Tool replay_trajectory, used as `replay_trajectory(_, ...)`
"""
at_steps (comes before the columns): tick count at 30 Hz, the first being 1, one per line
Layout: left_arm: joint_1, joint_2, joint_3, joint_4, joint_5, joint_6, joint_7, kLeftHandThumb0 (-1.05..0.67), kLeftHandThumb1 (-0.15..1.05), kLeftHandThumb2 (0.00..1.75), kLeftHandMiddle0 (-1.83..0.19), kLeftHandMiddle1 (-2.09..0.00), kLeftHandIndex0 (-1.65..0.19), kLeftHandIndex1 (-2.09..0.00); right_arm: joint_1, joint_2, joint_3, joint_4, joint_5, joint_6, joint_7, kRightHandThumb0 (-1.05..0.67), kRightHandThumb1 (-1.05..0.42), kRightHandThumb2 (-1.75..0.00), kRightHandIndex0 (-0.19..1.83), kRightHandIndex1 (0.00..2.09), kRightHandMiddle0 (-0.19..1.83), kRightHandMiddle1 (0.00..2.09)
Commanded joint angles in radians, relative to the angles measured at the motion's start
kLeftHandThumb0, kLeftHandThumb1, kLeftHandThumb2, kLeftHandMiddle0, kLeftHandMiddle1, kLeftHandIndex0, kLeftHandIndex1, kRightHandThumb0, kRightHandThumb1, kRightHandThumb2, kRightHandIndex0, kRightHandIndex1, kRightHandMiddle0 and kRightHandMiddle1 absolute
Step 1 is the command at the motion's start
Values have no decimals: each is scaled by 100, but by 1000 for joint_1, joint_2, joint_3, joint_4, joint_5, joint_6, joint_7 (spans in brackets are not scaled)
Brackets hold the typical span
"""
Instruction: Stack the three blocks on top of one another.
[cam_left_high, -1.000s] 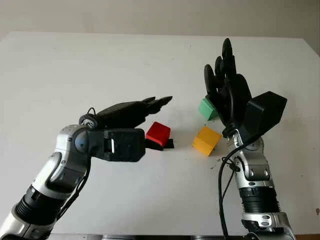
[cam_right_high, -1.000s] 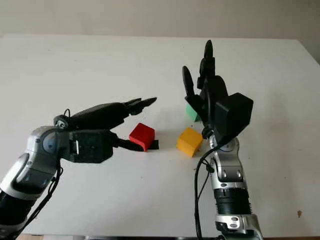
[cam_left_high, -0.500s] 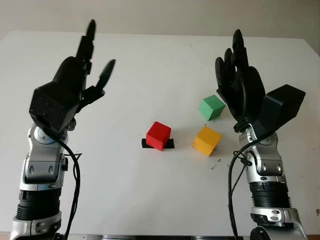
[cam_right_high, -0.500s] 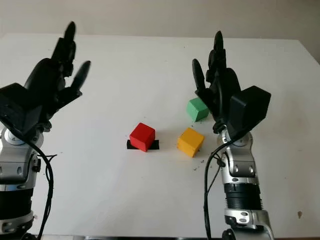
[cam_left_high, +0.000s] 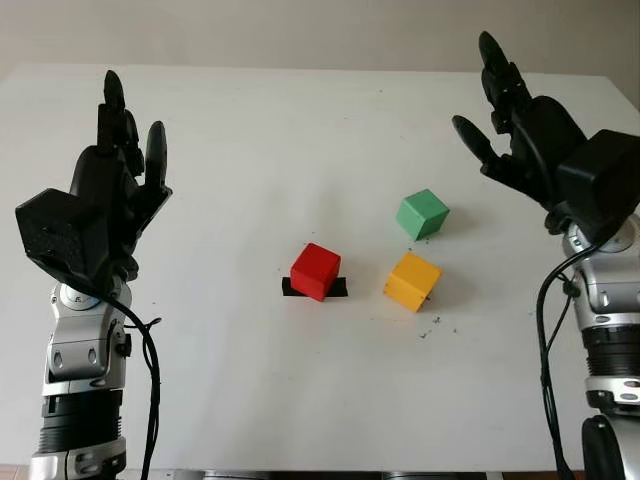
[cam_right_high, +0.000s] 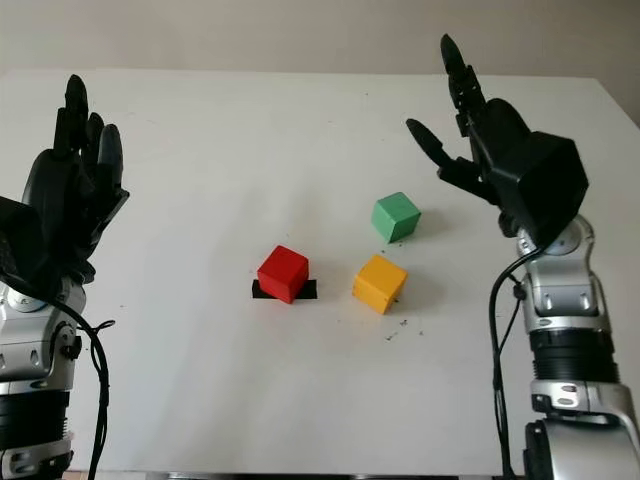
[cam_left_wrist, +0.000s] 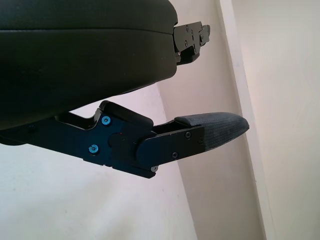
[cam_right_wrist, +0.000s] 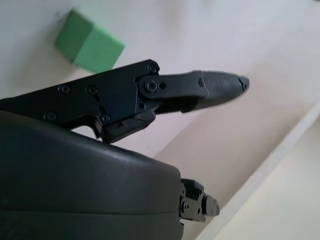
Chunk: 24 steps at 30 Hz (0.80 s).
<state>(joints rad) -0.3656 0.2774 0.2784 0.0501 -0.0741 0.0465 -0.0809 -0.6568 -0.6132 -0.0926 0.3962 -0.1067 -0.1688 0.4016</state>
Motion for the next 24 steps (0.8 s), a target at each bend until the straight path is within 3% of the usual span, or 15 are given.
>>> replay_trajectory(1, 10, 4, 10, 13, -11, -15, 4, -72, 105, 63, 19, 0, 19, 0, -45, -77, 31, 31, -52, -61, 23, -83, -104, -11, -3, 8, -1, 8)
replay_trajectory(4, 16, 4, 7, 13, -13, -22, 6, -70, 105, 65, 19, -1, 19, 0, -81, -145, 69, 61, -127, -126, 45, -81, -99, -6, -2, 8, 2, 9)
replay_trajectory(9, 20, 6, 1, 11, -6, -22, 14, -69, 105, 65, 19, -2, 19, 0, -133, -192, 108, 87, -189, -163, 63, -73, -87, -3, 0, 7, 8, 10)
replay_trajectory(24, 19, 4, -14, 5, 11, -34, 26, -68, 105, 65, 19, -2, 19, 0, -222, -237, 210, 164, -379, -302, -16, -76, -86, -6, 2, 6, 16, 9)
